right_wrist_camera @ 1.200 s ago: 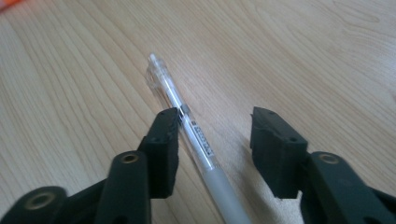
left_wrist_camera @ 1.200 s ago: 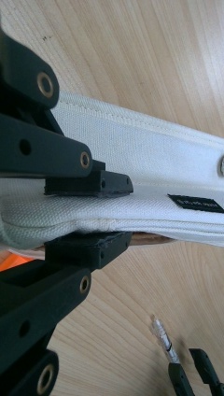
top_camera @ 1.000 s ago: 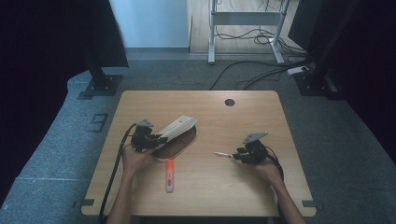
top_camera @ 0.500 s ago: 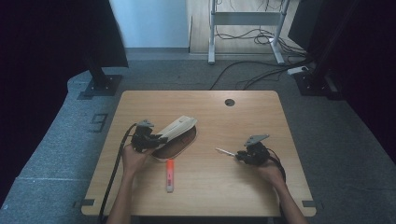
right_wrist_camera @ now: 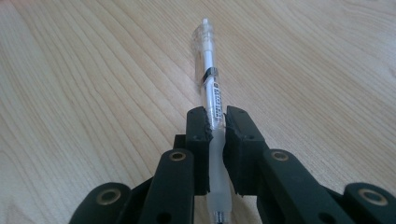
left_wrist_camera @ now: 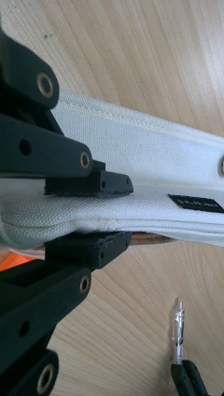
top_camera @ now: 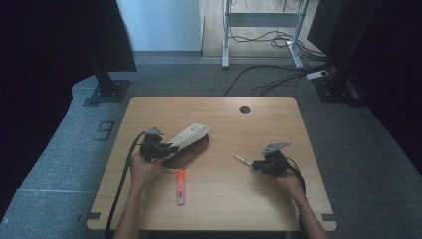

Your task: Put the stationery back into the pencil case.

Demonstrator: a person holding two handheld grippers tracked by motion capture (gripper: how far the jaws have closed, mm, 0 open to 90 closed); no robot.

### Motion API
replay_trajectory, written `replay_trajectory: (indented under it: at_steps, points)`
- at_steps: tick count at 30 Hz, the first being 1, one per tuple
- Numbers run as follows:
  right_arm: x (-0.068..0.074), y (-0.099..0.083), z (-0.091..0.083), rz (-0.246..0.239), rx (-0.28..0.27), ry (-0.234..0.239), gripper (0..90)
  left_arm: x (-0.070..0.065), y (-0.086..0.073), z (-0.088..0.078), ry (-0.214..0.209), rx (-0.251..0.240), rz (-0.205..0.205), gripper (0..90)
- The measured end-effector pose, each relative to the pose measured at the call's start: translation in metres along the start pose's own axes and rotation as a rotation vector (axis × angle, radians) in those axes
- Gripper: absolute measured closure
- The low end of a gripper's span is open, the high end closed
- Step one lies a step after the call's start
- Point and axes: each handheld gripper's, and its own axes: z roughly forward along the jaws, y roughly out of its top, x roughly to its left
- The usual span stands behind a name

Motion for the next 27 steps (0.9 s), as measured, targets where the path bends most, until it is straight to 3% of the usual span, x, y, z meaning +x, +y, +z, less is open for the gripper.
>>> replay_trajectory:
  at_steps: [14,27]
  points:
    - [0.002,0.006,-0.007,0.014,-0.033,0.013,78.5,0.000,0.000,0.000,-0.001,0.001,0.000,73.3]
    - [0.002,0.003,0.012,0.002,0.004,0.020,78.2,0.000,0.000,0.000,-0.003,0.002,-0.001,73.3]
